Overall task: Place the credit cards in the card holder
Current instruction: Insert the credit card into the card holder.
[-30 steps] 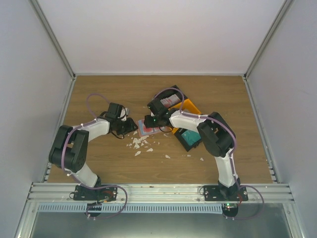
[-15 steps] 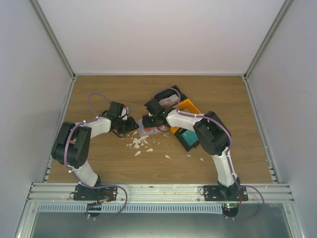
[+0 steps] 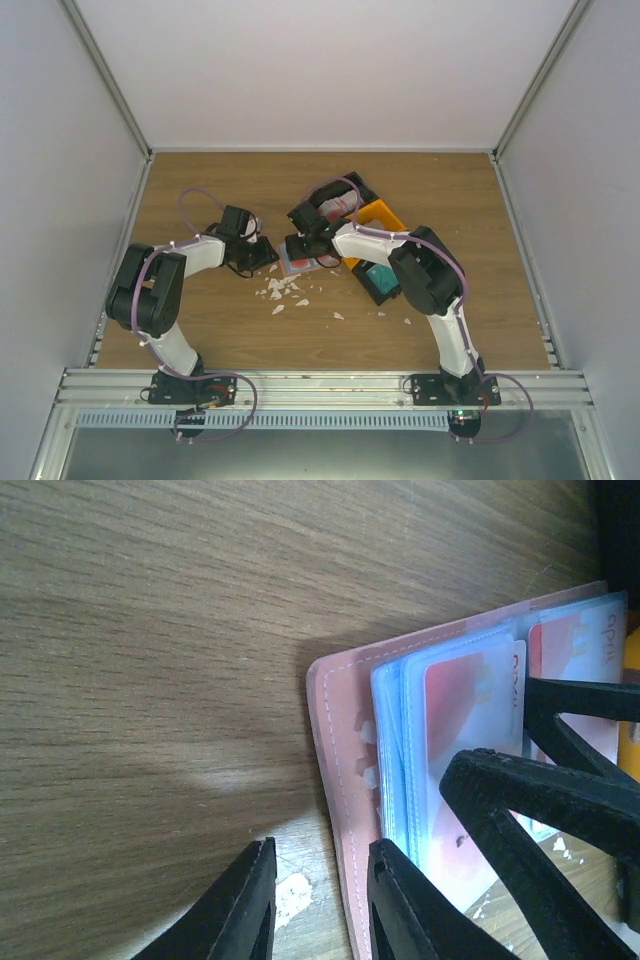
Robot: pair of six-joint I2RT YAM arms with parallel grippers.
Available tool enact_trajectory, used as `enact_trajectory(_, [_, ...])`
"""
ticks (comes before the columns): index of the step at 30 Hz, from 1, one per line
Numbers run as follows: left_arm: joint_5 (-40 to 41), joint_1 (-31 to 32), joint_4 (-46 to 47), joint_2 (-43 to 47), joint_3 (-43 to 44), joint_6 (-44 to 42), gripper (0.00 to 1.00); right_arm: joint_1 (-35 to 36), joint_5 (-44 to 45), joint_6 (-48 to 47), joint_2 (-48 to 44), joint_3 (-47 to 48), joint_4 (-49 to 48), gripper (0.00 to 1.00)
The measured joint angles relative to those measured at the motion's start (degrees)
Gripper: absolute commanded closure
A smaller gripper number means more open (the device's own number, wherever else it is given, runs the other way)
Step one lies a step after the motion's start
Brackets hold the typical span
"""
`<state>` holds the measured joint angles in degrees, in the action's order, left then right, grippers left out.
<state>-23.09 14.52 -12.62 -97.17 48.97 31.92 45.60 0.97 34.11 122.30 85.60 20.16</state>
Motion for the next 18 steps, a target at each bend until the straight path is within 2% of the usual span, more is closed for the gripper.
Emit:
enact_trajectory(9, [0.0, 0.0, 0.0, -0.7, 0.0, -0.1, 0.8, -0.4, -8.7, 0.4, -0.2, -2.0, -5.3, 0.44])
enact_trajectory(18, [0.0, 0.0, 0.0, -0.8, -0.1, -0.5, 0.81, -2.0, -10.0, 1.4, -4.7, -7.6, -7.3, 0.42])
